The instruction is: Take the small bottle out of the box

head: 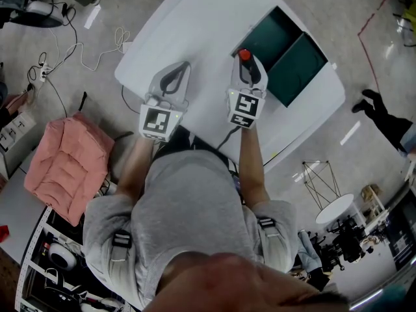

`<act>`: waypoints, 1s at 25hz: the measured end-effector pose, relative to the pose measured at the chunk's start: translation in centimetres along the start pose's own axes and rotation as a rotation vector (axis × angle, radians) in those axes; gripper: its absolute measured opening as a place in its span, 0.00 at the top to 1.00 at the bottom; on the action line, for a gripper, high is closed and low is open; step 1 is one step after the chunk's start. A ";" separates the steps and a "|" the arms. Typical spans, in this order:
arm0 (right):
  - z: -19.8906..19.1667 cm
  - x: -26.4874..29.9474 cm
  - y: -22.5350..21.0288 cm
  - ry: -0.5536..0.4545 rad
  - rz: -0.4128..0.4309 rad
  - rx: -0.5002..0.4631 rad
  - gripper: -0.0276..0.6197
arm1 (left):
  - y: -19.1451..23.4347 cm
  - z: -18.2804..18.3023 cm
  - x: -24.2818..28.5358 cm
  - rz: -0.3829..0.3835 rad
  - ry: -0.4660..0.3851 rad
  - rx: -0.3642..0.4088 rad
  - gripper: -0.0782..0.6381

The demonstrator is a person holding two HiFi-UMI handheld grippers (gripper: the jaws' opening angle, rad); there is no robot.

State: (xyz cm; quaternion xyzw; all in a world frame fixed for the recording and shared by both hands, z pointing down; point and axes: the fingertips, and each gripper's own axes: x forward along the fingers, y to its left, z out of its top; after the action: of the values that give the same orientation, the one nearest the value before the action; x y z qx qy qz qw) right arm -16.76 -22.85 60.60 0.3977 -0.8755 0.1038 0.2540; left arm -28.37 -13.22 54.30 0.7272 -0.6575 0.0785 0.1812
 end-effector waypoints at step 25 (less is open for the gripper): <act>6.3 -9.5 -0.2 -0.168 -0.079 -0.018 0.76 | -3.2 5.7 -5.1 -0.057 -0.130 0.113 0.88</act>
State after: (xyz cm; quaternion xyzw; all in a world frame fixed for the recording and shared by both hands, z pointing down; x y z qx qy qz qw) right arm -13.59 -19.27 50.21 0.4371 -0.8782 0.0520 0.1871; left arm -26.53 -10.34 46.70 0.7583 -0.6413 0.0627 0.0989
